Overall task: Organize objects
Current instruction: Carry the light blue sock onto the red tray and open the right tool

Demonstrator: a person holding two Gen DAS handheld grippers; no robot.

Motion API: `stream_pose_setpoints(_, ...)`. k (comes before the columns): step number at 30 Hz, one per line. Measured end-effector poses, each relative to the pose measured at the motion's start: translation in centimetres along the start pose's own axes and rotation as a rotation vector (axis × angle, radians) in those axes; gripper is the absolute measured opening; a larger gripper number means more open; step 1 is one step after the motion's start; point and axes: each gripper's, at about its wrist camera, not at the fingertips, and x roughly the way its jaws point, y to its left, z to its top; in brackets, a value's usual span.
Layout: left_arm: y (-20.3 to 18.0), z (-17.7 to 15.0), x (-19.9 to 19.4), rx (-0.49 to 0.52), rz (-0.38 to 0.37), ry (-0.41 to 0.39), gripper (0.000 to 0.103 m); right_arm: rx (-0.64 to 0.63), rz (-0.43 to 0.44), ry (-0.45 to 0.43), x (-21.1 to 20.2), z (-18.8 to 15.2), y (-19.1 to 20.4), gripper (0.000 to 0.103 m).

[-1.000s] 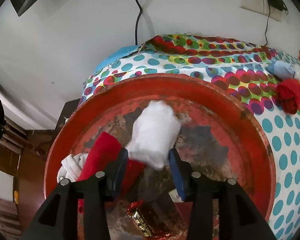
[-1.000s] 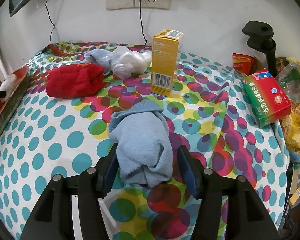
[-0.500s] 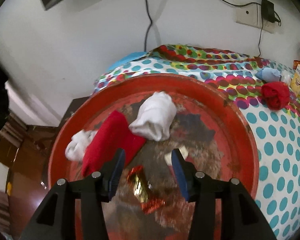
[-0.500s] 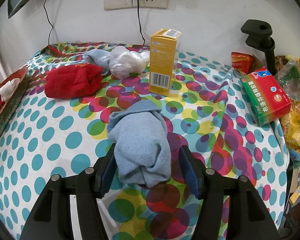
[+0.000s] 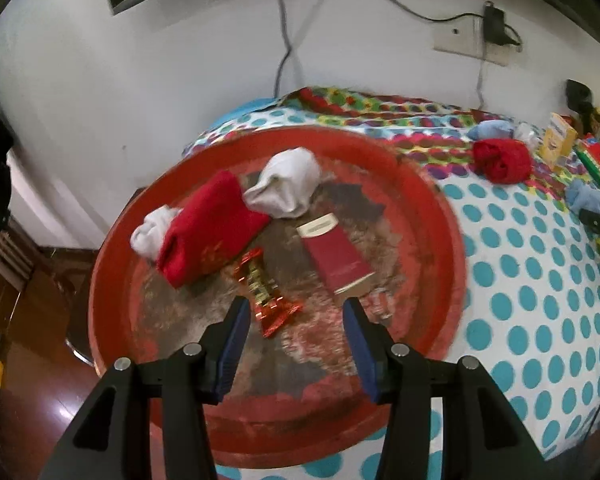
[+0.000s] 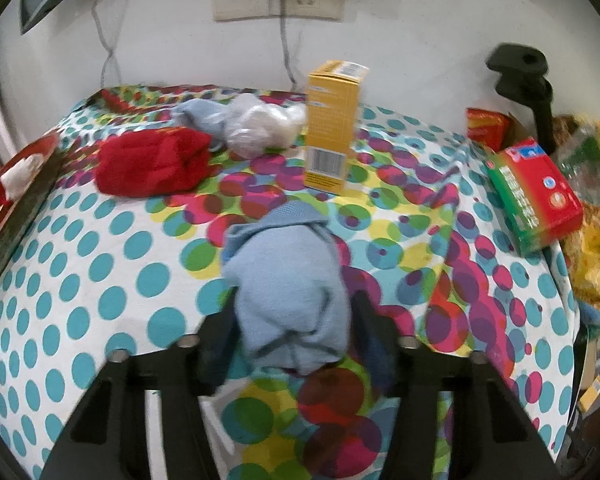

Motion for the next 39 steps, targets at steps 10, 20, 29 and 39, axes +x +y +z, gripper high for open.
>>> stream_pose_setpoints(10, 4.3, 0.4, -0.9, -0.103, 0.021, -0.027, 0.049, 0.075, -0.118, 0.035, -0.5, 0.5, 2.4, 0.028)
stream_pose_setpoints(20, 8.8, 0.4, -1.5, -0.246, 0.073, -0.037, 0.049, 0.053, -0.090, -0.001, -3.3, 1.8, 6.9, 0.028)
stream_pose_setpoints(29, 11.3, -0.2, -1.1, -0.318, 0.081, 0.002, 0.049, -0.014, 0.026, -0.022, -5.7, 3.5, 13.6, 0.028)
stream_pose_setpoints(39, 13.5, -0.6, -1.1, -0.366, 0.102, 0.019, 0.049, -0.143, 0.177, -0.040, -7.7, 5.6, 23.3, 0.028)
